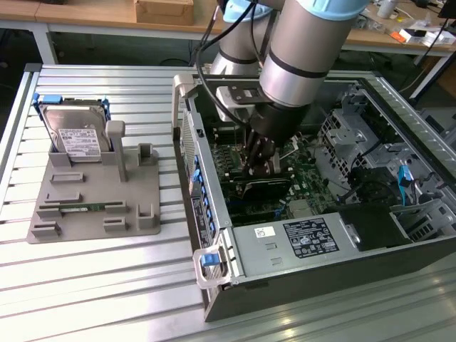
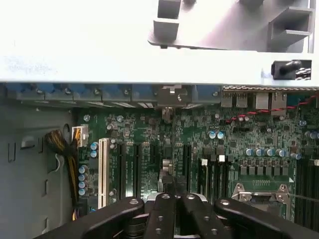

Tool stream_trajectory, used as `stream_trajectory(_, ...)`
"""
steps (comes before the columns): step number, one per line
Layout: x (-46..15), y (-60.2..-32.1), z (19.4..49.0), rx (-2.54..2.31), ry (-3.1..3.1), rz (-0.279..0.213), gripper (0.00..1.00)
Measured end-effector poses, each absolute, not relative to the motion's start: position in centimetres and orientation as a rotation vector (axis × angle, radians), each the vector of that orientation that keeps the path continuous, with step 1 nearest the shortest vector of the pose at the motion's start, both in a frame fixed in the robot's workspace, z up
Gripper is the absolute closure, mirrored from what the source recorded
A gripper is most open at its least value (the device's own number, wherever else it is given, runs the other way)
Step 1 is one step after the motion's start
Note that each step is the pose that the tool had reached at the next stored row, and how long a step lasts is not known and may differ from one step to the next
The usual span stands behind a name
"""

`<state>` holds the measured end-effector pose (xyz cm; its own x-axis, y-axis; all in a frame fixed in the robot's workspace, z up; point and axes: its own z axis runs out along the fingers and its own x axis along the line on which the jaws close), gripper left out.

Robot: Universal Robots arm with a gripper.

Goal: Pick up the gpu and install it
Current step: 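Press down on the gpu until it lock into place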

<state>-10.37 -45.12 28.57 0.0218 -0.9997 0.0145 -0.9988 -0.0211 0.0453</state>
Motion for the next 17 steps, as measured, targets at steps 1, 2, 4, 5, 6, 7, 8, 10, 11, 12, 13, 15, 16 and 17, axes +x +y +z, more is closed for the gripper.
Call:
stream_trajectory(1, -10.6, -45.1, 28.4, 2.215, -2.168, -0.033, 0.89)
stream_trajectory(2, -10.7, -45.1, 28.3, 2.215, -2.168, -0.033, 0.89)
stream_trajectory(4, -10.9, -45.1, 28.1, 2.215, -2.168, -0.033, 0.89)
stream_trajectory(5, -10.9, -45.1, 28.0, 2.215, -2.168, -0.033, 0.89)
stream_trajectory(6, -11.0, -45.1, 27.9, 2.214, -2.168, -0.033, 0.89)
stream_trajectory(7, -11.0, -45.1, 27.7, 2.214, -2.167, -0.034, 0.89)
stream_trajectory(8, -11.1, -45.1, 27.6, 2.214, -2.167, -0.034, 0.89)
stream_trajectory(10, -11.2, -45.1, 27.4, 2.214, -2.167, -0.034, 0.89)
stream_trajectory(11, -11.2, -45.1, 27.3, 2.214, -2.167, -0.034, 0.89)
stream_trajectory(12, -11.3, -45.1, 27.2, 2.214, -2.167, -0.034, 0.89)
stream_trajectory(13, -11.3, -45.1, 27.1, 2.214, -2.167, -0.034, 0.89)
stream_trajectory(15, -11.4, -45.1, 27.0, 2.214, -2.166, -0.034, 0.89)
stream_trajectory(16, -11.5, -45.1, 26.9, 2.214, -2.167, -0.034, 0.89)
stream_trajectory(17, -11.5, -45.1, 26.8, 2.214, -2.167, -0.034, 0.89)
